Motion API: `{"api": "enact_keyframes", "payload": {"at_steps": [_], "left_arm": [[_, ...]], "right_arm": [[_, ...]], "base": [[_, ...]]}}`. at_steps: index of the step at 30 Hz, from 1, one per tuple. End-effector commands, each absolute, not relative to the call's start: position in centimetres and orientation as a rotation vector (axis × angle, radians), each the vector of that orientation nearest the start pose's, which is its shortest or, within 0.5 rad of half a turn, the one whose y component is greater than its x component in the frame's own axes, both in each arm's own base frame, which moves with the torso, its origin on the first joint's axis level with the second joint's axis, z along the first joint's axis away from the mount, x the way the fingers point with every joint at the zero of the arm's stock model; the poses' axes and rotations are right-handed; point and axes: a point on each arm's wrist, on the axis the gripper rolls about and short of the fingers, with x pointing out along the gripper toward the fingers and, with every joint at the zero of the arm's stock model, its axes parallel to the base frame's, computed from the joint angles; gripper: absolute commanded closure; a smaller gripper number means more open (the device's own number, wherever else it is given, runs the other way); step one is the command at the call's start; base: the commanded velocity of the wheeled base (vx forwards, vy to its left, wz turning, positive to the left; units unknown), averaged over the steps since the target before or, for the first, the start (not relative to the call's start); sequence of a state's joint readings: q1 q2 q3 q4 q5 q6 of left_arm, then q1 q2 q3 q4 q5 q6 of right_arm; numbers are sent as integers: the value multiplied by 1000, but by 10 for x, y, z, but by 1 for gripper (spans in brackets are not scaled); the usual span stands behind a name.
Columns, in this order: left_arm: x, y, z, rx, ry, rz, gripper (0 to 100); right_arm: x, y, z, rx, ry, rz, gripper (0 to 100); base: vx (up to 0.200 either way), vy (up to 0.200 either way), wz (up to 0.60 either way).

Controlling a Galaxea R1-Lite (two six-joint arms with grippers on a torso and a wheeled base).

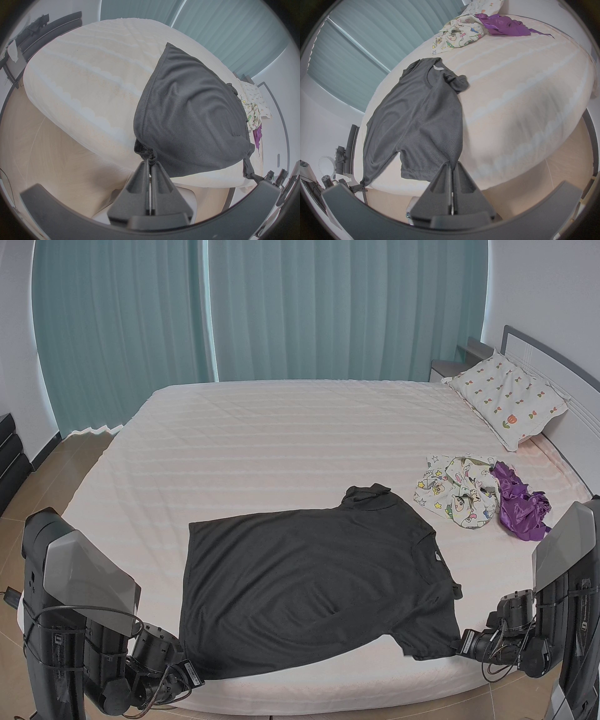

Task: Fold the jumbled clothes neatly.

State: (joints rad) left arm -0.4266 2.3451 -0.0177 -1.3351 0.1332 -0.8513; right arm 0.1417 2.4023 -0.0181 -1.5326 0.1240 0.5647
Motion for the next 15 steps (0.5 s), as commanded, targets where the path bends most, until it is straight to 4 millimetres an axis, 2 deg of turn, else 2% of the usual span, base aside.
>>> {"api": "enact_keyframes", "payload": {"at_steps": [1, 8, 13, 15], "left_arm": [[182, -79, -50, -502, 994, 161, 100], [184, -79, -45, -496, 940, 175, 100], [183, -80, -42, -487, 927, 172, 100], [180, -79, -35, -478, 933, 170, 100]], "right_arm": [[204, 25, -31, 514, 901, -18, 100], [182, 23, -9, 380, 1007, 39, 100], [173, 22, 3, 340, 1011, 60, 100], [168, 21, 10, 325, 1003, 67, 100]], "base": [[0, 0, 0], [0, 0, 0], [0, 0, 0], [0, 0, 0]]}}
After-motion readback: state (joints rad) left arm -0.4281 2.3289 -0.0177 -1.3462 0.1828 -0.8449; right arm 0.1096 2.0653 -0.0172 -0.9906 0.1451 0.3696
